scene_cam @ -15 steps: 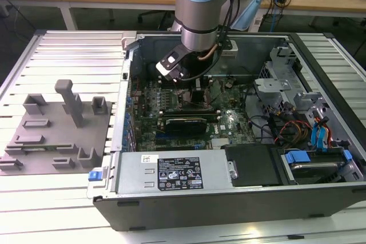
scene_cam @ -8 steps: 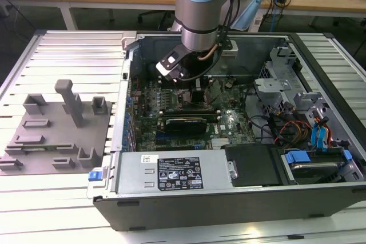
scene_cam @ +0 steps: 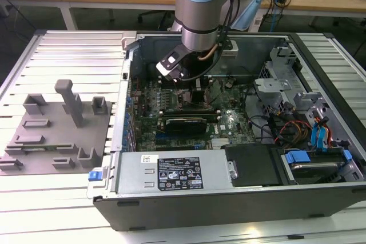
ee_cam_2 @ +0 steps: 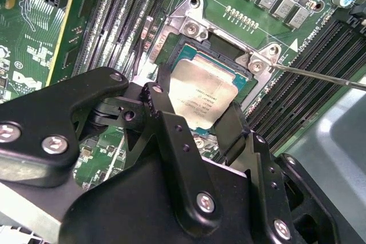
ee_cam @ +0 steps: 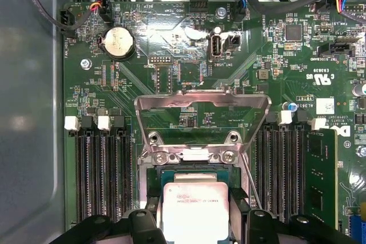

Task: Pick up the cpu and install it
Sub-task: 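Place the cpu into insertion slot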

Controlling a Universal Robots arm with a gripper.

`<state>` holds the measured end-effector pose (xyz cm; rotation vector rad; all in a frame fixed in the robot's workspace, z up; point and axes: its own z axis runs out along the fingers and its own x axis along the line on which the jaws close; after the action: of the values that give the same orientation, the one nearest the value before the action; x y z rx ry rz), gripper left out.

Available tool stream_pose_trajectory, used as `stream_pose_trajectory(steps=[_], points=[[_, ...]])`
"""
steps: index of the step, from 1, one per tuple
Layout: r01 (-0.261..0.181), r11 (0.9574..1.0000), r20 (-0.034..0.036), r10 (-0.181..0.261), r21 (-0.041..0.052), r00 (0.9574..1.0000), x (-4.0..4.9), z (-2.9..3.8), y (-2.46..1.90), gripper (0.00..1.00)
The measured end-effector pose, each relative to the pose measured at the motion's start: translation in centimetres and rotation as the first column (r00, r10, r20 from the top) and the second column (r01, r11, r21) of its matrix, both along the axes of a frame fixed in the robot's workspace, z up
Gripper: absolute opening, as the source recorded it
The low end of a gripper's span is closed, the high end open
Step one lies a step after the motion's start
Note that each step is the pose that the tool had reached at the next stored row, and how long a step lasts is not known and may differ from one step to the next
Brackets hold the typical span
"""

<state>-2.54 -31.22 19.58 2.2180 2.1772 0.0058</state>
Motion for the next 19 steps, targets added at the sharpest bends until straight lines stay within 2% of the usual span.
stream_pose_trajectory(steps=[5, 6, 7, 9, 10, 12, 15, 19], points=[[0.000, 1.0000, 0.0002, 0.000, -0.0003, 1.0000, 0.00, 0.00, 0.00, 0.55], [0.000, 1.0000, 0.0002, 0.000, -0.0008, 1.0000, 0.00, 0.00, -0.01, 0.56], [0.000, 1.0000, 0.0002, 0.000, 0.0006, 1.0000, 0.00, -0.01, 0.01, 0.62], [0.000, 1.0000, 0.0000, 0.000, 0.0002, 1.0000, 0.00, -0.01, 0.01, 0.62], [0.000, 1.0000, 0.0000, 0.000, 0.0013, 1.0000, 0.00, 0.00, 0.00, 0.62], [0.000, 0.9999, 0.0002, 0.000, 0.0109, 1.0000, 0.00, 0.07, 0.00, 0.62], [0.000, 0.9998, 0.0004, 0.000, 0.0175, 1.0000, 0.00, 0.18, 0.00, 0.62], [0.000, 0.9998, 0.0003, 0.000, 0.0179, 1.0000, 0.00, 0.19, 0.00, 0.62]])
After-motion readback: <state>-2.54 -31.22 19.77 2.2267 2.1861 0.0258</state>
